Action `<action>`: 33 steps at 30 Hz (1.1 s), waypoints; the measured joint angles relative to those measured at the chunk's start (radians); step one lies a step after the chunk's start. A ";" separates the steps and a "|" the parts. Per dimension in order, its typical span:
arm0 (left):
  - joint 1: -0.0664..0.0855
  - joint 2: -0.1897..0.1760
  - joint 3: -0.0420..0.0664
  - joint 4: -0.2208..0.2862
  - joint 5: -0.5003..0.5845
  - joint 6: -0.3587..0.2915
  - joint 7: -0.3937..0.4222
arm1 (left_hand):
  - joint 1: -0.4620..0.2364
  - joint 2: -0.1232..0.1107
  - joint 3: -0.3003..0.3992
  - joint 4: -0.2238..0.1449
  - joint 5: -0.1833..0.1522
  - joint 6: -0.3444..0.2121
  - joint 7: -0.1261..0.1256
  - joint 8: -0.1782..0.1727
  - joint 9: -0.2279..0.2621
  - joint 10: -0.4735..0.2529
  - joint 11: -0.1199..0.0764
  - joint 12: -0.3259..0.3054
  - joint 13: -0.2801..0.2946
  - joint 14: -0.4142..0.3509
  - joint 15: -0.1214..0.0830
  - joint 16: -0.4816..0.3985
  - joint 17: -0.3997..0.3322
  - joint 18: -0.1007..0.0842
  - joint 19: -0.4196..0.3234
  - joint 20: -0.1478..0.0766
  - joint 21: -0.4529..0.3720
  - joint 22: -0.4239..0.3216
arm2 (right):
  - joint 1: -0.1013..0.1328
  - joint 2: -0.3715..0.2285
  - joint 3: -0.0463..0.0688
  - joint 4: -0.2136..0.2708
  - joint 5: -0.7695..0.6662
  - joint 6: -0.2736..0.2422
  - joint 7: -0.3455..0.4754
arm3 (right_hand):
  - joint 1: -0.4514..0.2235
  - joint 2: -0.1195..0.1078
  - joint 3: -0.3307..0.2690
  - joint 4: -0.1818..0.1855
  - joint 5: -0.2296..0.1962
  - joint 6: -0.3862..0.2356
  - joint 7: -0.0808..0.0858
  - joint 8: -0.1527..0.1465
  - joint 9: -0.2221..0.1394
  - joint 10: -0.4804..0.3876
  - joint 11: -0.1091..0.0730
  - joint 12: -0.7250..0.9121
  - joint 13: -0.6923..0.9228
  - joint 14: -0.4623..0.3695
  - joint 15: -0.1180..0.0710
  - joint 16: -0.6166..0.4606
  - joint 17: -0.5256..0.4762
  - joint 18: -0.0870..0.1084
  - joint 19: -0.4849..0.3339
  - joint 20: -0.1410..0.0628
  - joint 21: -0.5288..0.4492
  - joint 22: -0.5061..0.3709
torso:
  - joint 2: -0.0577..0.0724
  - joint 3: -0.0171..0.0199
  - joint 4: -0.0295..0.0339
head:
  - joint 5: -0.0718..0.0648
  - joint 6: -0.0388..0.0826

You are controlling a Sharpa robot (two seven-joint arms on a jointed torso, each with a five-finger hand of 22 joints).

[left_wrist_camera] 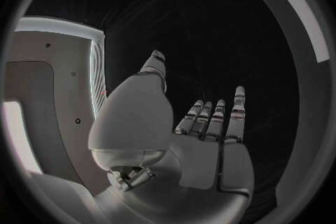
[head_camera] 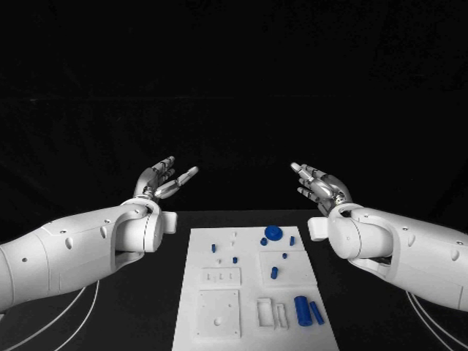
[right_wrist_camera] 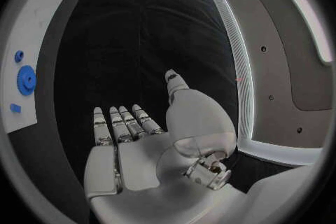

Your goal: Assemble the parts on the task board

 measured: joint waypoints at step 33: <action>0.029 -0.080 -0.019 0.069 -0.049 0.288 -0.048 | 0.068 0.271 -0.025 -0.376 0.060 0.507 0.075 0.035 0.025 0.729 0.057 0.030 0.029 0.771 -0.026 0.063 0.031 -0.047 0.403 -0.160 0.174 0.028 | 0.027 0.026 0.015 -0.145 -0.866 0.264 -0.144 | 0.178 -0.104 0.276 -0.315 0.043 0.858 -0.030 0.042 0.052 0.962 -0.121 0.041 0.035 1.226 -0.203 0.194 0.232 -0.002 1.108 -0.302 0.304 0.112 | 0.013 -0.0026 0.0050 | 0.014 -0.039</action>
